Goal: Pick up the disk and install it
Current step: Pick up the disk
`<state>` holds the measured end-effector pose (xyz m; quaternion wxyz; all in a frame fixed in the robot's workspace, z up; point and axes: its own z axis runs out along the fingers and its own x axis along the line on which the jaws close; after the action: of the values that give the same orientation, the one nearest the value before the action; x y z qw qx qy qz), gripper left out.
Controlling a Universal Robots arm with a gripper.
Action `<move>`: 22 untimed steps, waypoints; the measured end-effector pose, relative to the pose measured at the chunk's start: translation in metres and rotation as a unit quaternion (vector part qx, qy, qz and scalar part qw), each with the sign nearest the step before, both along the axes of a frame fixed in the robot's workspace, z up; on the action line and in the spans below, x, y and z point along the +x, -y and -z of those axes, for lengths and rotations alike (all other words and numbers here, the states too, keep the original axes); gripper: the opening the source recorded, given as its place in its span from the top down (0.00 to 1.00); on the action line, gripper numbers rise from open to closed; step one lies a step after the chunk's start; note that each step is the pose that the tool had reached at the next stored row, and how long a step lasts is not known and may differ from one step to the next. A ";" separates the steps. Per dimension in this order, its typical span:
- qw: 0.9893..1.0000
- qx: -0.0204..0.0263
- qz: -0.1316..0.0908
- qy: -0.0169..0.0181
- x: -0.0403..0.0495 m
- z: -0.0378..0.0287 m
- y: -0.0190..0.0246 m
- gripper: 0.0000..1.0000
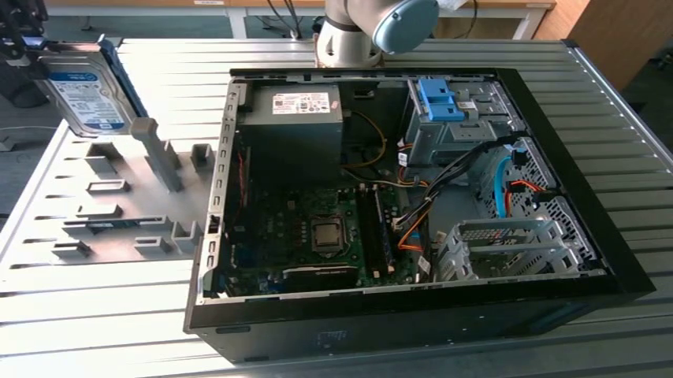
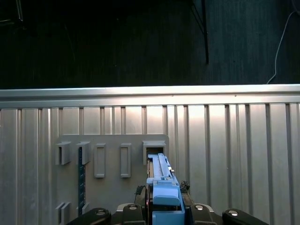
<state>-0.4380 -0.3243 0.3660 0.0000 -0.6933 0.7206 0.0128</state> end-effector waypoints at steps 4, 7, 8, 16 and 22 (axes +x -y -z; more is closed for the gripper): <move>1.000 0.000 0.000 0.000 0.0000 -0.0014 0.0000 0.63; 1.000 0.000 0.000 0.000 0.0000 -0.0037 0.0000 0.63; 1.000 0.000 0.000 0.000 0.0000 -0.0044 0.0000 0.63; 1.000 0.000 0.000 0.000 0.0000 -0.0104 0.0000 0.63; 1.000 0.000 0.000 0.000 0.0000 -0.0153 0.0000 0.63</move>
<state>-0.4380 -0.3243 0.3813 0.0000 -0.6933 0.7206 0.0128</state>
